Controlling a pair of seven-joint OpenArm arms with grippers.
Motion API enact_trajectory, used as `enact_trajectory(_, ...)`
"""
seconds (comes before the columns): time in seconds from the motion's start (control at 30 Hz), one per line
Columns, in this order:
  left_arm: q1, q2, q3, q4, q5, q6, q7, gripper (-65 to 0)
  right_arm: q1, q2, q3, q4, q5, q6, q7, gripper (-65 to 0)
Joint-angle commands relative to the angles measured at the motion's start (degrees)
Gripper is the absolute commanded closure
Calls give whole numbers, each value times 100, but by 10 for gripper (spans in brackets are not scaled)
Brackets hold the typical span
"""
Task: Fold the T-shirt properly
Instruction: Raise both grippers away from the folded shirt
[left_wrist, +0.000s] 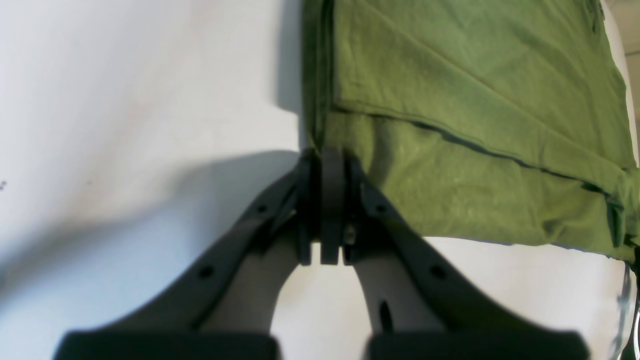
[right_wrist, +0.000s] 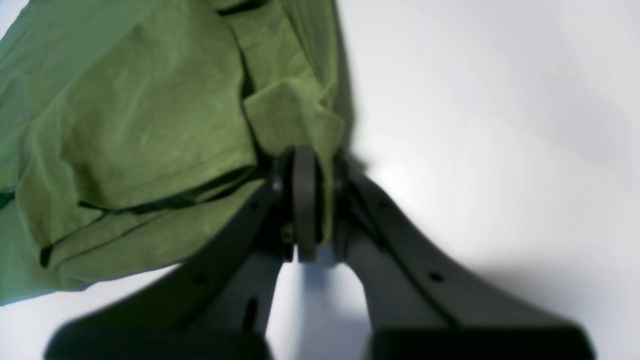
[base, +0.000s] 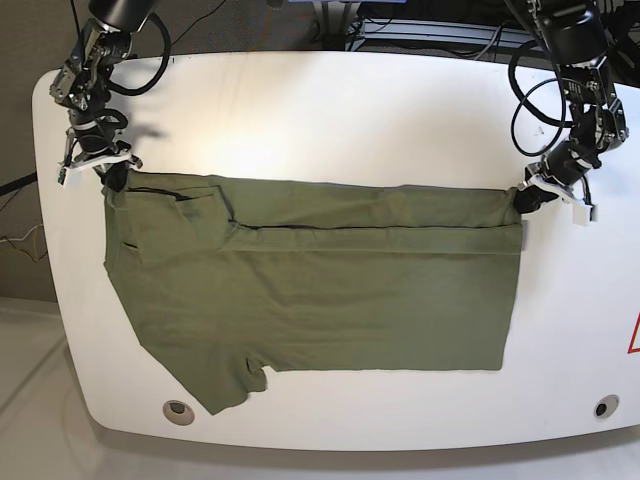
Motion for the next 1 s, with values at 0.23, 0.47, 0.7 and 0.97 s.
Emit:
enact_trajectory(0.23, 144, -64, -30, 67, 242, 97, 223, 0, -68, 65, 18, 310, -1, -15, -181, 0)
enact_trajectory(0.47, 177, -98, -21, 126, 211, 89, 201, 0, -92, 69, 25, 428, 24, 16, -245, 0)
enact_trajectory(0.7, 653, -105, -40, 646, 235, 101, 216, 0, -441, 22, 25, 856, 92, 22, -334, 0)
enact_trajectory(0.97, 1777, -98, -162, 1831, 204, 90, 283, 0, -1543, -95, 22, 1922, 511, 78, -427, 0)
